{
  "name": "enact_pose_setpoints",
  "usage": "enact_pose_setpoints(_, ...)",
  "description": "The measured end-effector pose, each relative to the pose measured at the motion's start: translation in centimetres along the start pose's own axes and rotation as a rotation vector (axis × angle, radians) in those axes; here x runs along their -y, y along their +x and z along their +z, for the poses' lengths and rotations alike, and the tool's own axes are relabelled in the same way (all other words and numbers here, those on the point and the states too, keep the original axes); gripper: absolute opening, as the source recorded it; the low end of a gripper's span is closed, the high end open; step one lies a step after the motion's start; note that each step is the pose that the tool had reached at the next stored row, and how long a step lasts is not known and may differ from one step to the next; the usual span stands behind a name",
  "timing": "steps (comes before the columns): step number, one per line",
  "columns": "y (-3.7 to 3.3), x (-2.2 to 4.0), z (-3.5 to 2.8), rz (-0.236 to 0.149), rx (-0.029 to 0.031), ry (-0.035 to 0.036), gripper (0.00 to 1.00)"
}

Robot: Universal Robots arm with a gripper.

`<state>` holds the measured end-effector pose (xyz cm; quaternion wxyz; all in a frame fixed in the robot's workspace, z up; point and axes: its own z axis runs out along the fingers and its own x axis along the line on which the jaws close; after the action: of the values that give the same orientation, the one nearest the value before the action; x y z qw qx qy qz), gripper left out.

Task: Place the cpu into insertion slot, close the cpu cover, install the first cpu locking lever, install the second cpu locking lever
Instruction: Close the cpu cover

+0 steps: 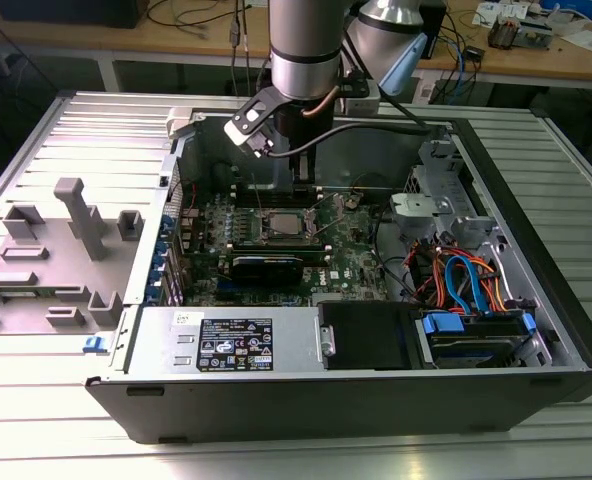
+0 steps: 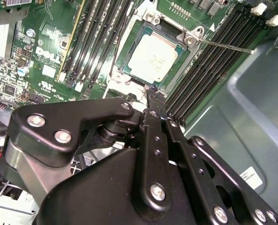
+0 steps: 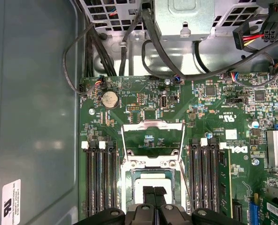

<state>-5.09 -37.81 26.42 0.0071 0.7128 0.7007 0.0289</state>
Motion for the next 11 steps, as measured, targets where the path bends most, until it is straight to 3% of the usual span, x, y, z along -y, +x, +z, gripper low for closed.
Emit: enact_pose_setpoints(11,0.01,-0.25,-0.36,0.000,0.0000,0.0000,0.11)
